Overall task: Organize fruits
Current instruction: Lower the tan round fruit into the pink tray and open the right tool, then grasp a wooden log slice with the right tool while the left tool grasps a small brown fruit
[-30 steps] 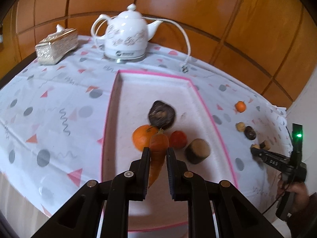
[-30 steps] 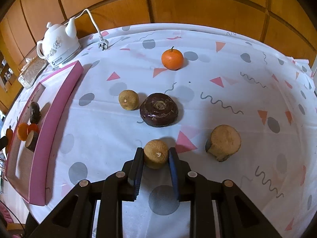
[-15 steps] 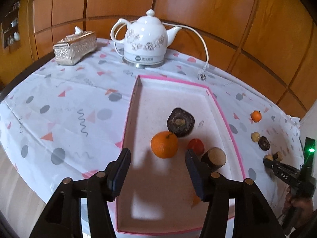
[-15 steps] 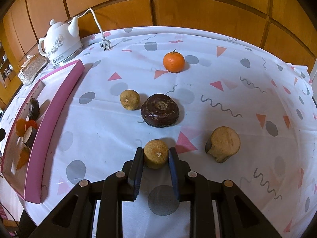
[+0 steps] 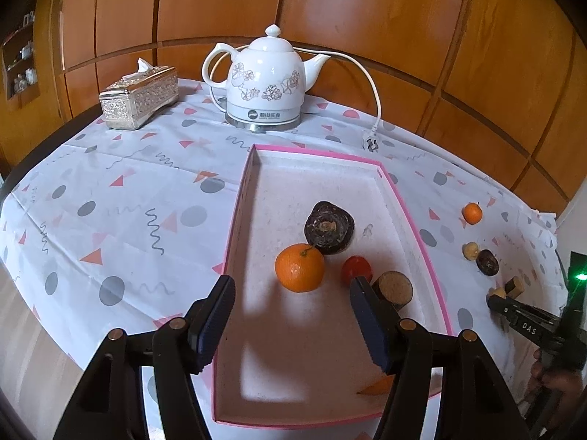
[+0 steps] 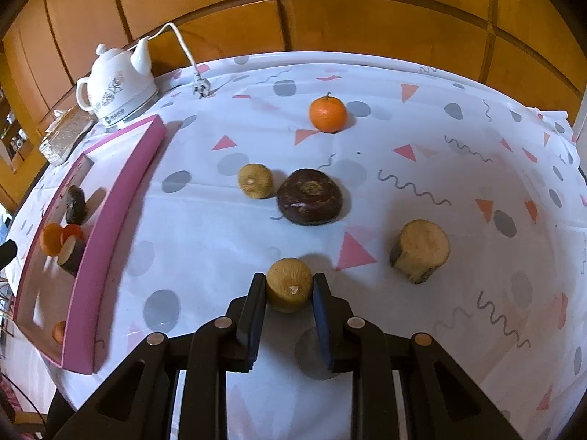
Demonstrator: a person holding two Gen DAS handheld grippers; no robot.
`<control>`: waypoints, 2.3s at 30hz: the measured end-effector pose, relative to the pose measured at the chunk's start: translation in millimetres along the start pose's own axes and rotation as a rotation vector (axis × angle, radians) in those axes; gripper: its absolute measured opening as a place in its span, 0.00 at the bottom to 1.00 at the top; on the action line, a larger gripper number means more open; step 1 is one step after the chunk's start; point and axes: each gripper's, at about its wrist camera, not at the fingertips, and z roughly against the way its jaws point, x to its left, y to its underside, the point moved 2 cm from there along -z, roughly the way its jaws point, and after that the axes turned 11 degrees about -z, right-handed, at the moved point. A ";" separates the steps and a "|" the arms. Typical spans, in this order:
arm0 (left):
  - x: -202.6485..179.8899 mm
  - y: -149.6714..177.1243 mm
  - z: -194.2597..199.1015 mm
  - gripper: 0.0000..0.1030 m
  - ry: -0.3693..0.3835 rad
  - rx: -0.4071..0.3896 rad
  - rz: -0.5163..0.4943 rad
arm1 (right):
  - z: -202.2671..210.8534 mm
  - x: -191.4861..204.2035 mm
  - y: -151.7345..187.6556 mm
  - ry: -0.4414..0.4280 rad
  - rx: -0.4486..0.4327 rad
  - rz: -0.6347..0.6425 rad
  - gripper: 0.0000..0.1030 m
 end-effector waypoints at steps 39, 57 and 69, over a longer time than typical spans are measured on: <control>13.6 0.5 -0.1 0.66 -0.031 -0.006 -0.001 | -4.6 189.3 -9.0 -0.261 0.028 0.273 0.35; -5.8 -4.5 3.8 0.67 -0.004 -0.014 -0.050 | 40.7 120.6 -4.0 -0.192 -0.088 0.114 0.35; -40.4 -21.2 4.0 0.70 0.052 -0.034 -0.123 | 57.1 24.9 -0.9 -0.030 -0.142 -0.067 0.35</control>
